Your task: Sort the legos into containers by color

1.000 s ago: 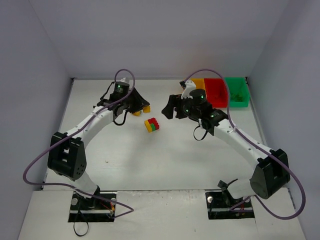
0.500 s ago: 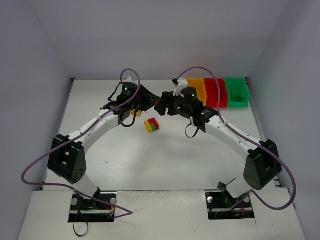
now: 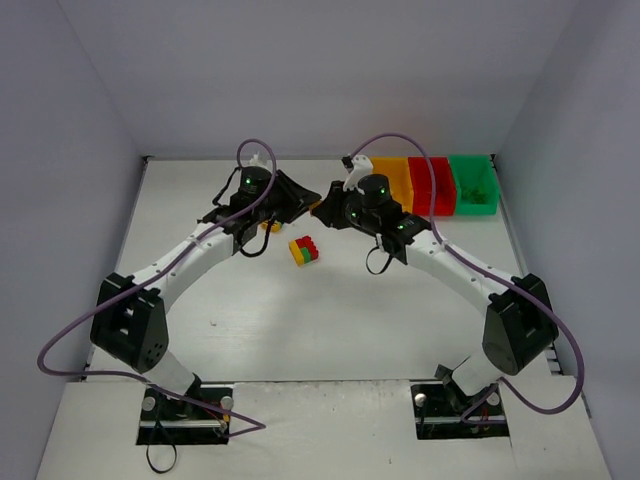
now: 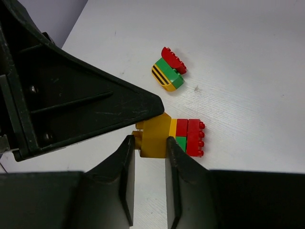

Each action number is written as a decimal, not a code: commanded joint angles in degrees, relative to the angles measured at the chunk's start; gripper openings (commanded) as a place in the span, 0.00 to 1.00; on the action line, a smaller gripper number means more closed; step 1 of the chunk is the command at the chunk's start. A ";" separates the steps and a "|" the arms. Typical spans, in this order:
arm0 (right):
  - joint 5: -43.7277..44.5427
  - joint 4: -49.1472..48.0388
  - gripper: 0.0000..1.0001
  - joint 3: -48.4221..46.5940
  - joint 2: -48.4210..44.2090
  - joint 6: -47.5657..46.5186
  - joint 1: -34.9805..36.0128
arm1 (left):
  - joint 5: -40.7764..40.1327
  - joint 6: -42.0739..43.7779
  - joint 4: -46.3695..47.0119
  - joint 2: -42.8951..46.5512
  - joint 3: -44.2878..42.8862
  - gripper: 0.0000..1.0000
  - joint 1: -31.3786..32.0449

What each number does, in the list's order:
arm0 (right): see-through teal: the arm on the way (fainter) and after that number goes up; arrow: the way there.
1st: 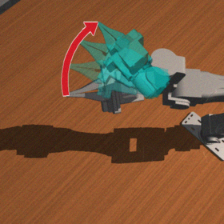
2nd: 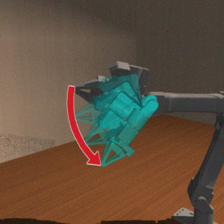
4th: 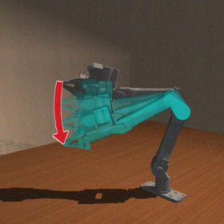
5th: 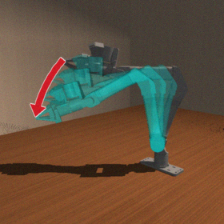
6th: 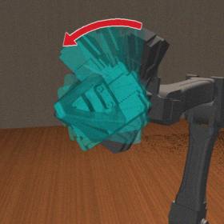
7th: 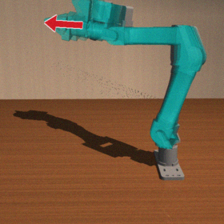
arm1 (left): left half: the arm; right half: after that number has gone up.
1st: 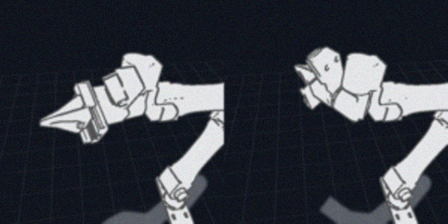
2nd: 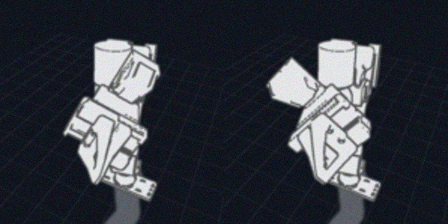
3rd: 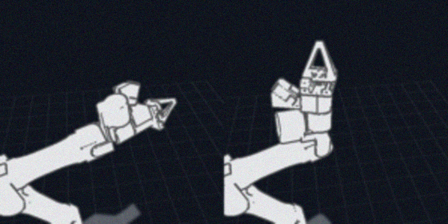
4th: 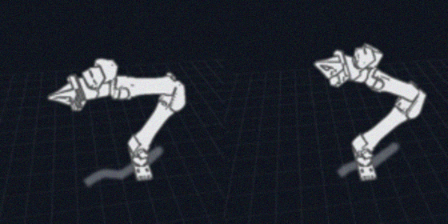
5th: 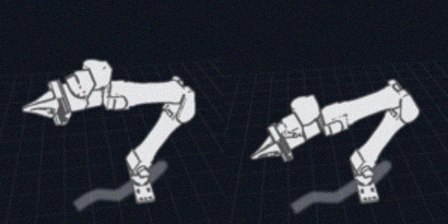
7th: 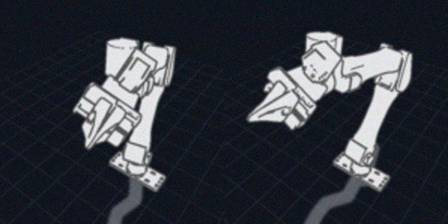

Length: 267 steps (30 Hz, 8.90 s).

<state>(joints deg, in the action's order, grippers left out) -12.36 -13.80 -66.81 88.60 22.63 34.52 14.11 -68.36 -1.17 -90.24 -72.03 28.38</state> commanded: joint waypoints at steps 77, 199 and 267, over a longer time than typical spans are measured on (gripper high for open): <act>1.55 11.08 0.66 13.46 -13.19 -8.13 -12.02 | 3.65 84.27 -34.52 -25.95 -22.54 0.79 0.62; 8.13 19.69 0.00 -17.82 4.63 0.13 -30.47 | 3.99 83.13 -7.53 20.44 11.03 0.01 8.62; -34.75 14.33 0.58 -6.23 -2.82 5.76 -3.06 | 7.51 85.32 -1.47 19.31 6.82 0.15 8.80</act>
<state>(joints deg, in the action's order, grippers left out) -44.73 4.01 -72.73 85.41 28.49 30.81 21.39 17.32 -7.42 -70.89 -61.41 37.43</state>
